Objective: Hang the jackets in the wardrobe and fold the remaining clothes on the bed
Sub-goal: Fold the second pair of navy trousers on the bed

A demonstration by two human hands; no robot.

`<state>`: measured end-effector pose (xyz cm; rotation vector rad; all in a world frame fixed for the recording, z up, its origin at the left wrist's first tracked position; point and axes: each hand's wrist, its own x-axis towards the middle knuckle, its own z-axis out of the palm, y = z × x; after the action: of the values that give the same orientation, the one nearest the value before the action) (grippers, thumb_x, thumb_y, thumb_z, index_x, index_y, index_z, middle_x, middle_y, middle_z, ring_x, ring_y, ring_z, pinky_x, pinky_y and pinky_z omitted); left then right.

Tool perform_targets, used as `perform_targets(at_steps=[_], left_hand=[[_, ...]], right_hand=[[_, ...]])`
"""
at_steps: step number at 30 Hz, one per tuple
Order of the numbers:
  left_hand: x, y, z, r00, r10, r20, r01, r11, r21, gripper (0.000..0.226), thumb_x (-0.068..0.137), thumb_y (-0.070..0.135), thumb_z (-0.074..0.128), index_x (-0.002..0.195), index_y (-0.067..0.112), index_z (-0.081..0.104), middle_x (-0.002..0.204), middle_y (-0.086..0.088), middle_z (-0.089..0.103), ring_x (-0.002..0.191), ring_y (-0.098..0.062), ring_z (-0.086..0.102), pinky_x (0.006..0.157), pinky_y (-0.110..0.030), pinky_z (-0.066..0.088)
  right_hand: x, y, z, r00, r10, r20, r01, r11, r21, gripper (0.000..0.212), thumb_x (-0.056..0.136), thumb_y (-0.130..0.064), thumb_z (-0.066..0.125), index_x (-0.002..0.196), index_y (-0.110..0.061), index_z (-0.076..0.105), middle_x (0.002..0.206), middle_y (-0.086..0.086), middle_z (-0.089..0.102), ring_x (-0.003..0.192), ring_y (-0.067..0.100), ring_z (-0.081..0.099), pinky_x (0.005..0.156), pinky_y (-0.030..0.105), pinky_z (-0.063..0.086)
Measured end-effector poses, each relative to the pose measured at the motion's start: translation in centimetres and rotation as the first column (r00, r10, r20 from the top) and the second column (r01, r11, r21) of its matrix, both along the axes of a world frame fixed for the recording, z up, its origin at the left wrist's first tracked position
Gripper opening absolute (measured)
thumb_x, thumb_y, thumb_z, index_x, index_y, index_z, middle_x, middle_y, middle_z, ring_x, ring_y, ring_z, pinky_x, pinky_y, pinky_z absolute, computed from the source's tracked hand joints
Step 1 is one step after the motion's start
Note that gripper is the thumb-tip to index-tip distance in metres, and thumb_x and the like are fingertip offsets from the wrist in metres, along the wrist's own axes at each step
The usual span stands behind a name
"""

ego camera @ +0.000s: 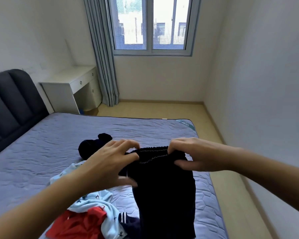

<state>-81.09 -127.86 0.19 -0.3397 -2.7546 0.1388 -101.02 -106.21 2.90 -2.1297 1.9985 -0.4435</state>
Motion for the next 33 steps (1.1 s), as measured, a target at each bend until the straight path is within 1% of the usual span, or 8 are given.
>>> perform_targets(at_steps=[3,7,11,14,17,20,26,33], left_hand=[[-0.5,0.3,-0.3,0.997,0.007,-0.082,0.015,0.965,0.264,0.03,0.076,0.036,0.073,0.088,0.009,0.064,0.102,-0.002,0.062,0.074,-0.021,0.063,0.063,-0.025,0.051],[-1.2,-0.1,0.1,0.995,-0.061,-0.077,0.082,0.943,0.323,0.026,0.074,0.023,0.079,0.09,0.016,0.06,0.105,0.003,0.062,0.074,-0.016,0.061,0.066,-0.018,0.047],[-2.1,-0.1,1.0,0.986,-0.157,-0.051,0.165,0.946,0.278,0.022,0.079,0.028,0.071,0.093,0.025,0.054,0.111,0.007,0.061,0.079,-0.016,0.062,0.064,-0.029,0.053],[-2.9,-0.7,2.4,0.981,-0.186,-0.047,0.192,0.954,0.23,0.02,0.081,0.027,0.073,0.095,0.018,0.061,0.112,0.004,0.062,0.08,-0.019,0.065,0.064,-0.034,0.055],[-3.8,-1.0,4.3,0.983,-0.183,-0.028,0.184,0.979,0.082,0.022,0.083,0.035,0.068,0.094,0.017,0.063,0.111,0.008,0.063,0.077,-0.021,0.065,0.059,-0.036,0.053],[-4.7,-1.4,6.2,0.987,-0.157,0.044,0.16,0.986,-0.051,0.024,0.087,0.045,0.061,0.098,0.024,0.057,0.11,0.014,0.059,0.075,-0.018,0.062,0.059,-0.031,0.048],[-5.8,-1.9,10.9,0.981,-0.115,0.157,0.127,0.989,-0.07,0.035,0.081,0.062,0.051,0.087,0.027,0.048,0.085,0.012,0.048,0.061,-0.004,0.045,0.058,-0.025,0.042],[-7.4,-1.8,14.3,0.961,-0.142,0.238,0.189,0.964,-0.188,0.025,0.092,0.046,0.054,0.099,0.022,0.051,0.091,0.012,0.045,0.063,0.002,0.042,0.057,-0.009,0.029]], right_hand=[[0.4,0.0,1.3,0.999,0.035,-0.007,-0.035,0.999,-0.01,0.033,0.096,-0.025,0.05,0.124,-0.04,0.041,0.108,-0.026,0.052,0.095,-0.001,0.054,0.082,0.018,0.043],[0.3,0.3,2.2,0.978,0.121,-0.171,-0.115,0.992,0.043,0.036,0.099,-0.025,0.051,0.132,-0.034,0.043,0.106,-0.018,0.052,0.092,0.005,0.055,0.083,0.027,0.048],[0.0,0.6,2.7,0.978,0.066,-0.197,-0.05,0.995,0.081,0.03,0.096,-0.026,0.055,0.125,-0.031,0.048,0.102,-0.015,0.053,0.085,0.01,0.056,0.079,0.033,0.049],[0.1,0.8,2.8,0.946,0.081,-0.314,-0.054,0.994,0.095,0.006,0.092,-0.029,0.057,0.097,-0.028,0.055,0.091,-0.014,0.04,0.076,0.009,0.047,0.071,0.035,0.049],[0.5,1.0,3.2,0.923,0.056,-0.381,0.011,0.985,0.172,0.02,0.089,-0.036,0.054,0.074,-0.025,0.05,0.086,-0.012,0.035,0.069,0.012,0.046,0.064,0.037,0.047],[0.3,0.9,4.8,0.936,0.042,-0.35,0.026,0.982,0.188,0.026,0.089,-0.037,0.054,0.069,-0.022,0.048,0.083,-0.007,0.039,0.068,0.012,0.047,0.062,0.034,0.045],[-0.9,0.0,10.0,0.983,-0.01,-0.186,0.01,1.0,-0.001,0.026,0.089,-0.026,0.059,0.067,-0.014,0.054,0.079,-0.003,0.045,0.07,0.015,0.051,0.065,0.025,0.045],[-1.3,-0.2,13.7,0.979,-0.025,-0.202,0.034,0.998,0.044,0.023,0.084,-0.025,0.057,0.063,-0.016,0.057,0.074,-0.005,0.049,0.065,0.017,0.051,0.061,0.013,0.036]])
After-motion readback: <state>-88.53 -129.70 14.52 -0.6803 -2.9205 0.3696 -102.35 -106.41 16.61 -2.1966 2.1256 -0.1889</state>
